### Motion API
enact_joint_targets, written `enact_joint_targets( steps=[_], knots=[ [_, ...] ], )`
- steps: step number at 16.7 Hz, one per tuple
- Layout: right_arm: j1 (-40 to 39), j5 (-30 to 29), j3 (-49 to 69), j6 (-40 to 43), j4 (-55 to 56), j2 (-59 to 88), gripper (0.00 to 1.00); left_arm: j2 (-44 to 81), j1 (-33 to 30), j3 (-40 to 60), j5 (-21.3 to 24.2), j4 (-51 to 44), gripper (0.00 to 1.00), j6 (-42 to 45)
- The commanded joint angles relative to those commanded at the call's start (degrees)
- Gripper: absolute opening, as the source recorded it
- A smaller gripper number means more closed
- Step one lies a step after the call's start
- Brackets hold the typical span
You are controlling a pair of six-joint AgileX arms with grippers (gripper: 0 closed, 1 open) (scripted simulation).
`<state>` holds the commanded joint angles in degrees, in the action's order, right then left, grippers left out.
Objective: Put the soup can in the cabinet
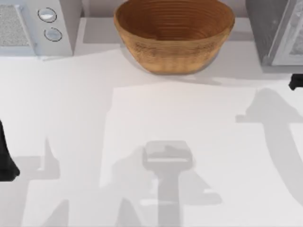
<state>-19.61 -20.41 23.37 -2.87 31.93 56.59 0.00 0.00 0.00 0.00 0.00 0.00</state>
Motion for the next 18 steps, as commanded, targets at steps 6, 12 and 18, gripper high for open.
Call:
enact_joint_targets(
  steps=[6,12,18],
  knots=[
    [9.78,10.20,-11.59,1.22,-15.84,-28.16,0.00,0.00,0.00,0.00,0.00,0.00,1.00,0.00],
    [17.42,18.12,-20.75,2.48,-28.31,-50.16,0.00,0.00,0.00,0.00,0.00,0.00,1.00,0.00],
    [19.61,20.41,-23.37,2.87,-31.93,-56.59,0.00,0.00,0.00,0.00,0.00,0.00,1.00,0.00]
  ],
)
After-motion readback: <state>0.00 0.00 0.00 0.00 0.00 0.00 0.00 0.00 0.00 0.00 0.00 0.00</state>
